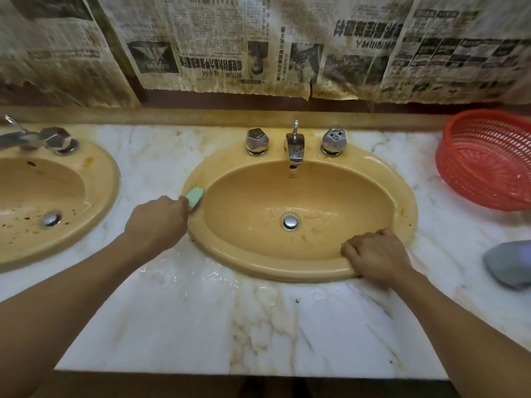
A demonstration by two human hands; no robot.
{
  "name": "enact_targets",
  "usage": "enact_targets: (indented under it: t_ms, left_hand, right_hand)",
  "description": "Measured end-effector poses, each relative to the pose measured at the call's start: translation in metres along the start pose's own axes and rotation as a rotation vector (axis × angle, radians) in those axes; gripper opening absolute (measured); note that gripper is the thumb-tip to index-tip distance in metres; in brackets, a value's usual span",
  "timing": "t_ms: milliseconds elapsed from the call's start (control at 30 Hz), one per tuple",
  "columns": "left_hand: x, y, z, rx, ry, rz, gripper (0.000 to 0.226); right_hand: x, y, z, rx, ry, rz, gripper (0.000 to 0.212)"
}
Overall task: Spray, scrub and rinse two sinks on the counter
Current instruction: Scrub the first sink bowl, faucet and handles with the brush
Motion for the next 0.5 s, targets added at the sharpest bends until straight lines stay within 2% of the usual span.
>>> enact_targets:
  t_ms: [100, 300, 500]
  left_hand:
    - [0.001, -0.032, -0.008, 0.014, -0.012, 0.015, 0.022]
    - [-0.006, 0.021, -0.008, -0.046, -0.079, 0.020, 0.025]
    - [0.001, -0.008, -0.006, 0.004, -0.081, 0.022, 0.029]
  right_hand:
    - [0.000, 0.002, -0.001, 0.005, 0.002, 0.023, 0.059]
    - [0.006, 0.008, 0.001, 0.029, 0.031, 0.057, 0.067]
    - [0.010, 0.009, 0.001, 0.044, 0.035, 0.091, 0.064]
Point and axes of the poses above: each hand's wrist, its own y-axis towards the middle knuckle, its own x-axis out of the palm, z = x × y, the point moved 6 cm from there along y, towards the middle knuckle, and after that the axes turned 9 degrees about -y, right-handed, at the moved point
